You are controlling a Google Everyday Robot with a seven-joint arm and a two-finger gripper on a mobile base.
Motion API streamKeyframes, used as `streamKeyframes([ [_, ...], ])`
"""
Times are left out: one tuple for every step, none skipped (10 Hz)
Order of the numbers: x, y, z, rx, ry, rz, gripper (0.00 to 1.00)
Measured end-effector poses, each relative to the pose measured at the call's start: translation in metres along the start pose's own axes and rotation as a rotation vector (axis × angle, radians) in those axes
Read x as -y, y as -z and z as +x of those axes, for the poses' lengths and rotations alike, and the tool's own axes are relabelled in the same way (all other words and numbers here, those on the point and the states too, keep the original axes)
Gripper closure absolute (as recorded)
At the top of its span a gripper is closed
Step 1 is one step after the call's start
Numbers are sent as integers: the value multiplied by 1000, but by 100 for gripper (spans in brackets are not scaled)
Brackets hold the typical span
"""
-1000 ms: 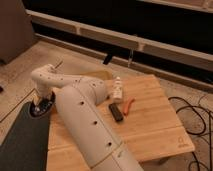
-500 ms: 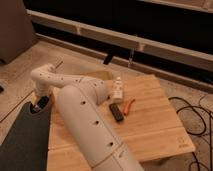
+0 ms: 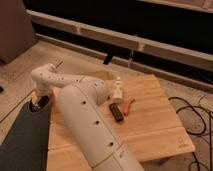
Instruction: Push the ceramic bowl across the table
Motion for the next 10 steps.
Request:
streamKeyframes([
  [-3, 10, -10, 9, 11, 11, 35],
  [-6, 23, -23, 26, 35, 31, 35],
  [-10, 37, -35, 37, 65, 59, 35],
  [-12, 44, -39, 42, 76, 70, 35],
  [-18, 48, -40, 36, 79, 76, 35],
  [-21, 46, -34, 22, 61, 65, 35],
  [-23, 43, -27, 7, 44, 54, 35],
  [-21, 44, -27, 8, 41, 54, 35],
  [-21, 44, -27, 8, 41, 54, 35],
  [-23, 43, -27, 7, 43, 53, 35],
])
